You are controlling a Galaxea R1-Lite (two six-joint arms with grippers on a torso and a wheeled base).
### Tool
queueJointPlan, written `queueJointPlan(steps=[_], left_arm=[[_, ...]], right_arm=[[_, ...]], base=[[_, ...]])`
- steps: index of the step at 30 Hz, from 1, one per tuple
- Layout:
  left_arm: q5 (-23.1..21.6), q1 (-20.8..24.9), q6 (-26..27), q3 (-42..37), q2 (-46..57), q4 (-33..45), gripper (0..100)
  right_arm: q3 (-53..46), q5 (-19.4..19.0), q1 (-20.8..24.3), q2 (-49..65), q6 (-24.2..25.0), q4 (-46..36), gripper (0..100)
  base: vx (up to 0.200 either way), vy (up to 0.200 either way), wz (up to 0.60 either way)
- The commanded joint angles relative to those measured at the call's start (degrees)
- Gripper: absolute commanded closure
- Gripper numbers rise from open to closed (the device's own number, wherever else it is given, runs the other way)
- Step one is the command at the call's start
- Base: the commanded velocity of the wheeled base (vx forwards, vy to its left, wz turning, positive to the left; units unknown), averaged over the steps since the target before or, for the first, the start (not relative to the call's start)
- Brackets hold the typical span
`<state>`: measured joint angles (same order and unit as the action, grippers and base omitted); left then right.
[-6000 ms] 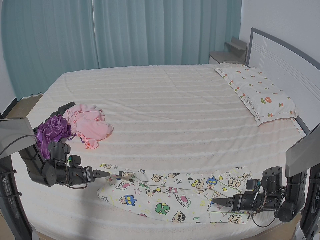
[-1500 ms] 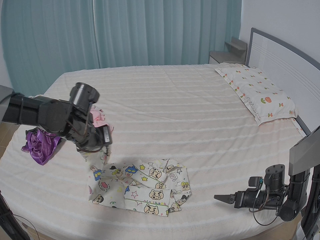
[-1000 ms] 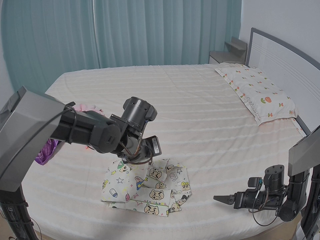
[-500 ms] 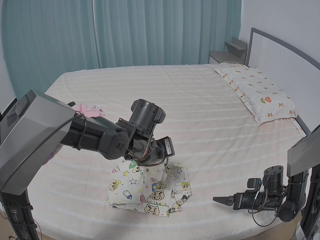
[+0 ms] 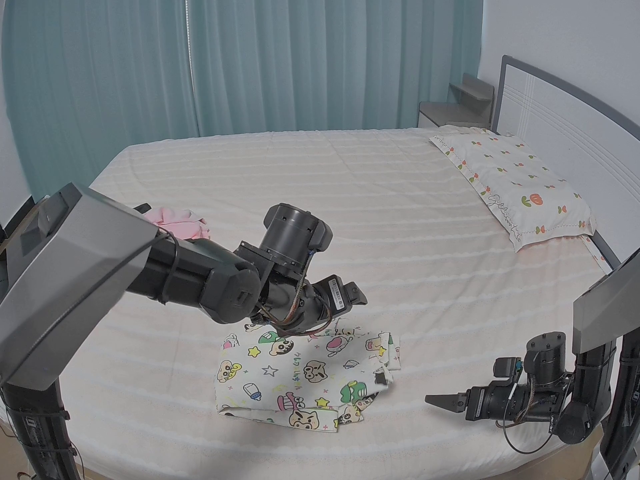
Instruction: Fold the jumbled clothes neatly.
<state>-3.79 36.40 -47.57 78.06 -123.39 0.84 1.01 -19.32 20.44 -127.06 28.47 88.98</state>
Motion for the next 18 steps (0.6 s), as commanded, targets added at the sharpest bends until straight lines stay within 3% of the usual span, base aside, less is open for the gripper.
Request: queueJointPlan(steps=[1,10,18], left_arm=[[-0.1,-1.1,-0.5,-4.7,1.9,-0.4,0],[-5.3,-9.4,-5.7,-23.7,11.9,-13.0,0],[-11.2,-12.8,-9.1,-30.5,13.1,-17.5,0]], right_arm=[[-1.0,0.0,0.0,0.0,0.0,1.0,0],[-1.0,0.0,0.0,-0.1,0.0,1.0,0],[-1.0,0.2,-0.1,0.2,-0.1,1.0,0]], base=[[0.0,0.0,0.0],[0.0,0.0,0.0],[0.0,0.0,0.0]])
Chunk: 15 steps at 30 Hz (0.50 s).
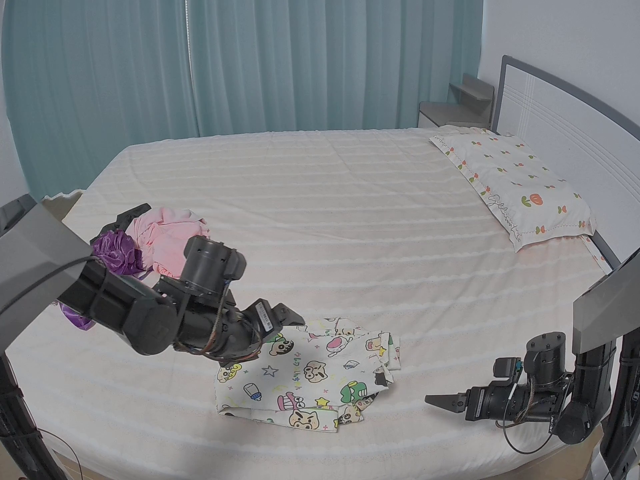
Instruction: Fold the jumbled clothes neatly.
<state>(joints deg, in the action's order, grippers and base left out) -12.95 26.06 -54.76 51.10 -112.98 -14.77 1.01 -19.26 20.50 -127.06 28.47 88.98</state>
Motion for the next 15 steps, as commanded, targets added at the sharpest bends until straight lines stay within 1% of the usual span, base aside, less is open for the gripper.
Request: queueJointPlan(steps=[1,2,5,7,8,9,14,15], left_arm=[[-2.1,-2.4,-1.9,-3.6,2.7,-1.8,0],[-3.8,-2.9,-3.2,-4.5,2.2,-4.4,0],[-6.2,-3.7,-3.3,-6.9,2.2,-9.6,0],[-6.8,-4.2,-3.3,-8.7,2.3,-12.5,0],[-6.8,-4.2,-3.3,-8.7,2.3,-12.5,0],[-7.1,-4.3,-3.3,-10.0,2.2,-14.8,0],[-7.2,-4.3,-3.2,-11.4,2.0,-16.5,0],[-7.2,-4.3,-3.2,-11.8,2.0,-16.7,0]], right_arm=[[-1.0,0.2,-0.1,0.2,-0.1,1.0,0],[-1.0,0.3,-0.2,0.5,-0.1,1.0,0],[-0.2,1.2,-0.1,1.1,0.1,1.0,0],[0.4,1.9,0.0,1.3,0.2,1.0,0],[0.4,1.9,0.0,1.3,0.2,1.0,0],[1.7,2.4,0.3,1.2,0.2,1.0,0],[5.6,3.4,1.7,1.2,0.5,1.0,0],[8.7,4.1,3.0,1.2,0.5,1.0,0]], base=[[0.0,0.0,0.0],[0.0,0.0,0.0],[0.0,0.0,0.0],[0.0,0.0,0.0],[0.0,0.0,0.0],[0.0,0.0,0.0],[0.0,0.0,0.0],[0.0,0.0,0.0]])
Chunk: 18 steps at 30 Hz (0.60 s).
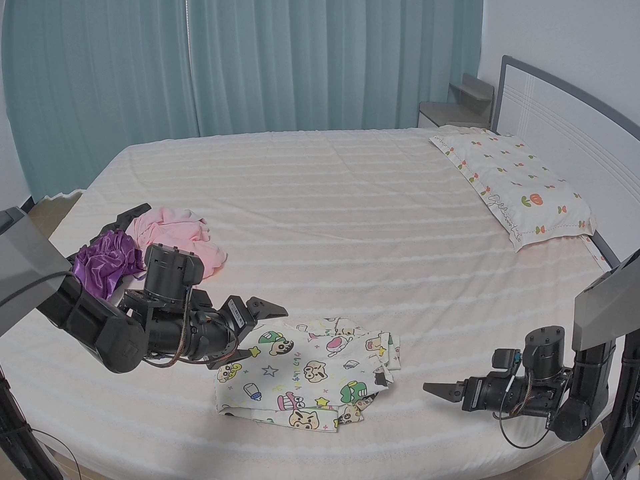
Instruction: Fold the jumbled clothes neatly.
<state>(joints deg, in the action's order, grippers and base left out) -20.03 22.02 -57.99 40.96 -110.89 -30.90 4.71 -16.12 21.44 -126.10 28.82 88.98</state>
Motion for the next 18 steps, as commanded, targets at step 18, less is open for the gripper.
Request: queueJointPlan(steps=[18], left_arm=[[0.5,0.0,0.2,-4.7,-1.5,-5.0,0]], right_arm=[[9.3,0.9,1.7,-6.8,2.8,1.0,0]], base=[[-0.056,0.0,0.0]])
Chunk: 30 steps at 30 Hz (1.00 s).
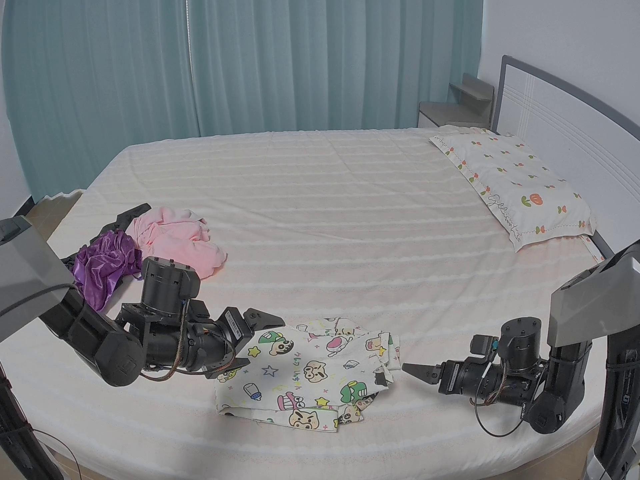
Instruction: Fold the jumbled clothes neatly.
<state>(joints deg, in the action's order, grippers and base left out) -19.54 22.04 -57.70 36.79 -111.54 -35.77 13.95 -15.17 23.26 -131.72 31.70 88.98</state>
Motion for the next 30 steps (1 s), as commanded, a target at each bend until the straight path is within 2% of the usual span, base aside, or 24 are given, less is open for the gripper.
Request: queueJointPlan(steps=[1,10,14,19,22,30], left_arm=[[-0.1,0.0,0.0,-0.7,-0.9,-0.2,0],[0.0,-0.2,0.0,-0.9,-1.0,-1.5,0],[0.0,-0.6,-0.3,-2.2,-1.1,-4.8,0],[0.0,-0.9,-0.5,-2.5,-1.2,-6.4,0],[0.0,-0.9,-0.4,-2.5,-1.3,-6.4,0],[0.0,-0.9,0.0,-3.2,-1.3,-6.7,0]], right_arm=[[0.1,0.0,-0.1,-1.2,-0.1,1.0,0],[1.4,0.1,0.3,-1.2,0.0,1.0,0],[7.1,2.9,2.1,-2.8,0.1,1.0,0],[11.4,3.6,3.2,-5.3,-0.1,1.0,0],[15.3,3.7,4.2,-6.4,-0.1,-4.3,0],[22.1,3.7,7.2,-8.0,-0.5,-11.6,0]], base=[[-0.2,0.0,0.0],[0.0,0.0,0.0],[0.0,0.0,0.0],[0.0,0.0,0.0],[0.0,0.0,0.0],[0.0,0.0,0.0]])
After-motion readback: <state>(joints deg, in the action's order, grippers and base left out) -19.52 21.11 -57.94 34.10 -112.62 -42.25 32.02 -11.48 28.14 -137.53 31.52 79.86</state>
